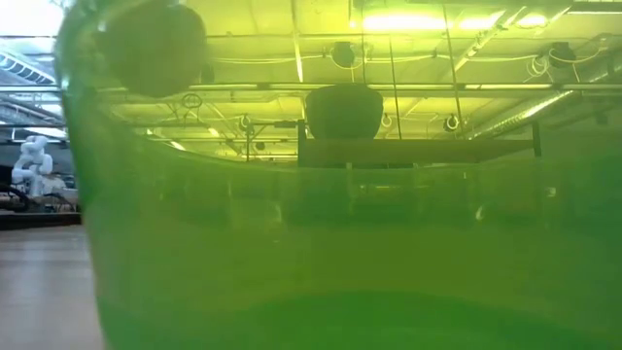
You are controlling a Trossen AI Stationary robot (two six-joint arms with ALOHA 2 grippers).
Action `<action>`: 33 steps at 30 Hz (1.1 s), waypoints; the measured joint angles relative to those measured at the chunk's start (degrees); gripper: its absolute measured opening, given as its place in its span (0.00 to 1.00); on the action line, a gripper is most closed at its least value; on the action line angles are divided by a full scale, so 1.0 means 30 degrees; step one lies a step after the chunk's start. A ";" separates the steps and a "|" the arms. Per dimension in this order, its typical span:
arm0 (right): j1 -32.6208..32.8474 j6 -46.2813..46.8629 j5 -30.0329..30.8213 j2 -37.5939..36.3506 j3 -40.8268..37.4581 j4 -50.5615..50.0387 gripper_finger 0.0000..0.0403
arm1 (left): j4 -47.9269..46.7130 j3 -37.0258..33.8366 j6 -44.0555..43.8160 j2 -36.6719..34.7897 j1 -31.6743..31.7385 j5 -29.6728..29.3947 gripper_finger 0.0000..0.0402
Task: Place and stack bowls onto a shelf
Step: Stack the bottom orange bowl on top of the blue bowl on the shelf
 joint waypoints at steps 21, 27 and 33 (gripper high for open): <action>-0.0001 0.3089 0.0945 -0.1050 0.0007 -0.2361 0.29 | 0.0035 1.1158 1.3629 0.5329 0.7019 -0.1145 0.01; -0.0001 0.3306 0.0932 -0.1043 0.0007 -0.2583 0.29 | 0.1539 1.1841 1.5975 0.5963 0.7839 -0.1173 0.01; -0.0001 0.3488 0.0925 -0.1043 0.0007 -0.2622 0.29 | 0.4004 1.1864 1.7449 0.6414 0.8170 -0.1048 0.02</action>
